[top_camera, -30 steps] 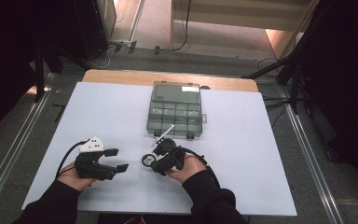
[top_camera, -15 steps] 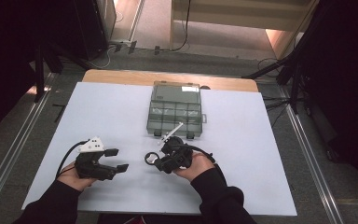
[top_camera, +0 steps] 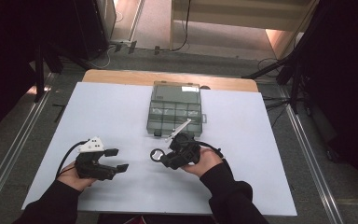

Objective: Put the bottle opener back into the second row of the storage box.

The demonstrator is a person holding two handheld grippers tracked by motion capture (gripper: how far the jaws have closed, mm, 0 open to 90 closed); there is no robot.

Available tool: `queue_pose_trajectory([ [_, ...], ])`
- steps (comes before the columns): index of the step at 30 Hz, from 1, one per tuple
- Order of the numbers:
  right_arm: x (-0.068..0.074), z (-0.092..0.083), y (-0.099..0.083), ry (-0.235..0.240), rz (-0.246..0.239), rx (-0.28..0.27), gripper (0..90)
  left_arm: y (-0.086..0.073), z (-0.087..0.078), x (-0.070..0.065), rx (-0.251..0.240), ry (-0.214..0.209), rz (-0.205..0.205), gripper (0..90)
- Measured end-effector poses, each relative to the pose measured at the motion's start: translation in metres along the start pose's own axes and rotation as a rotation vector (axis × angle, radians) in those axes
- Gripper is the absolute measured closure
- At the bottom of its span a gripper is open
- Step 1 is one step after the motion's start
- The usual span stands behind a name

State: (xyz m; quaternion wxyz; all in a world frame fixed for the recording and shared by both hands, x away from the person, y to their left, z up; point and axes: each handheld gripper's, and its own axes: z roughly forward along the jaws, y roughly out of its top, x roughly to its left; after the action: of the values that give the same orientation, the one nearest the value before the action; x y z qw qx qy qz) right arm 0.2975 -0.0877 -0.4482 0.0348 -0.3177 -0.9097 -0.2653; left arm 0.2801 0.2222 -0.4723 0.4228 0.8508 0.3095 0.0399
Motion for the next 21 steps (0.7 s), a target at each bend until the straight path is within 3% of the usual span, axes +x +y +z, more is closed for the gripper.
queue_pose_trajectory([
  [14,-0.024,-0.018,-0.002,0.012,0.021,-0.012,66.5,0.000,0.000,0.000,0.001,0.002,0.001,25.1],
  [21,-0.035,-0.025,-0.001,-0.005,0.027,-0.022,66.6,0.000,0.000,0.000,0.001,-0.001,0.001,25.1],
])
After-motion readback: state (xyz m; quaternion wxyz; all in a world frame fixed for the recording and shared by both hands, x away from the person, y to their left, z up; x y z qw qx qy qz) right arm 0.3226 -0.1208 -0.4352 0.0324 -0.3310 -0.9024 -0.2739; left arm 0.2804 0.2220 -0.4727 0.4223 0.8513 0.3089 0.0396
